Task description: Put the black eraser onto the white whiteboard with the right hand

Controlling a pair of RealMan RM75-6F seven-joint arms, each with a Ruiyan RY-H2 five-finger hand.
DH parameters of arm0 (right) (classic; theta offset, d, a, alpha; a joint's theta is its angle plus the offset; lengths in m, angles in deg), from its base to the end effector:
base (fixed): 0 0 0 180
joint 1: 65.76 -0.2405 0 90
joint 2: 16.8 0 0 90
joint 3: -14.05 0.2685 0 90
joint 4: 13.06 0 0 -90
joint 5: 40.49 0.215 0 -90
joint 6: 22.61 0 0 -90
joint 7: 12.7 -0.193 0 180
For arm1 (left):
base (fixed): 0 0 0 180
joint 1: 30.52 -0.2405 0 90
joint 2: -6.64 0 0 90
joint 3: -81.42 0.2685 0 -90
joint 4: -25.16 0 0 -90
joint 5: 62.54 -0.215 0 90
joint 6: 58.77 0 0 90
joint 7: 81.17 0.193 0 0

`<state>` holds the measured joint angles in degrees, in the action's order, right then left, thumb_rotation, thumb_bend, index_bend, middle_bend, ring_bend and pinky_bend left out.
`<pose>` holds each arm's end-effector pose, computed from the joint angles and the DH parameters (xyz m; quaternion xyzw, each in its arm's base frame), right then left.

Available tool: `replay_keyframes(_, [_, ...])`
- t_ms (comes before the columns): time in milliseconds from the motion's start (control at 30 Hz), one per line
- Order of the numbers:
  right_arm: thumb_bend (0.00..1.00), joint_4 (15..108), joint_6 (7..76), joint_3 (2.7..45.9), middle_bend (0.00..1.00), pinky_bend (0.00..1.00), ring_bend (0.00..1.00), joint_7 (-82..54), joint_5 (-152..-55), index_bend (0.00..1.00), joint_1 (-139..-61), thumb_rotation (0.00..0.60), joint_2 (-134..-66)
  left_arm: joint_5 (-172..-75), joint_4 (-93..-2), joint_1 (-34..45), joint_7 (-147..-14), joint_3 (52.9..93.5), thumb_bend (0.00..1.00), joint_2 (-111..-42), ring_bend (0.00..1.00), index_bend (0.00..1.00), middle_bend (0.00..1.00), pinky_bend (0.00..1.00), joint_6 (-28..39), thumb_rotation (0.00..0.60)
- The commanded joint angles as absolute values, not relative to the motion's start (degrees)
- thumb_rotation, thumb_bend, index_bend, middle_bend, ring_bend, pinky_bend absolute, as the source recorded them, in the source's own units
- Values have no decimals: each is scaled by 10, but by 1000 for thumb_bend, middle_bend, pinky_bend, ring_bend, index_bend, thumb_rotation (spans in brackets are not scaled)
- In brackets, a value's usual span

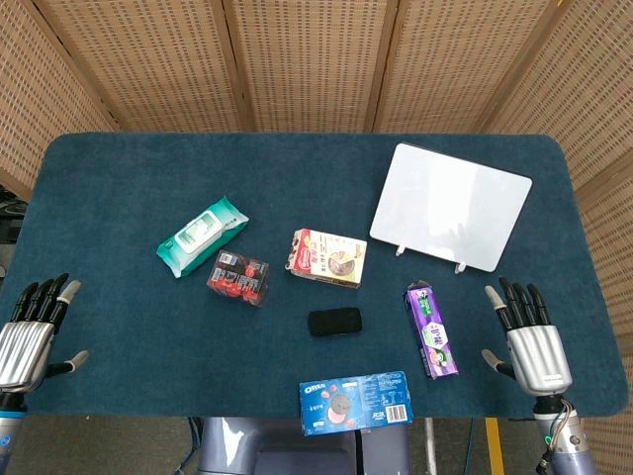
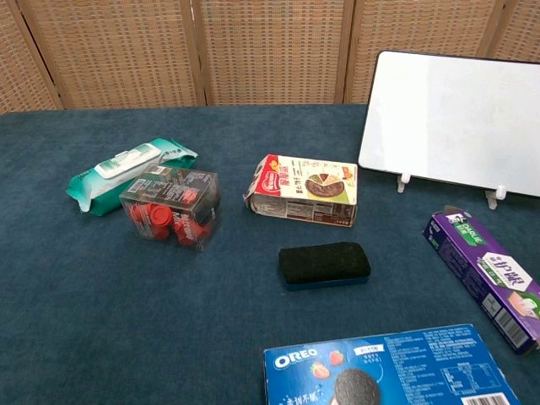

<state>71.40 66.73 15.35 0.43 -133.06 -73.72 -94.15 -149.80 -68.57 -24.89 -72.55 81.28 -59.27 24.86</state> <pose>-0.2901 -0.2402 0.0946 0.6465 -0.2889 0.4006 0.5815 -0.3153 0.2242 0.1321 -0.6377 -0.3687 -0.3477 0.5801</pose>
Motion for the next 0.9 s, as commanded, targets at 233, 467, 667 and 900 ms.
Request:
replay_keyframes(233, [60, 714, 667, 156, 0, 0, 0, 4, -1331, 0, -735, 600, -942, -1501, -687, -251, -726, 813, 137, -592, 0, 0, 0, 0, 253, 600])
replay_keyframes(467, [53, 718, 664, 157, 0, 0, 0, 3, -1331, 0, -734, 600, -940, -1501, -687, -250, -727, 812, 137, -592, 0, 0, 0, 0, 252, 600])
replay_keyframes(667, [55, 725, 659, 159, 0, 0, 0, 5, -1331, 0, -736, 600, -940, -1497, -685, -249, -732, 810, 137, -590, 0, 0, 0, 0, 250, 600])
replay_keyframes(900, [55, 758, 645, 161, 0, 0, 0, 41, -1329, 0, -740, 600, -939, -1498, -687, -250, -742, 810, 137, -585, 0, 0, 0, 0, 251, 600])
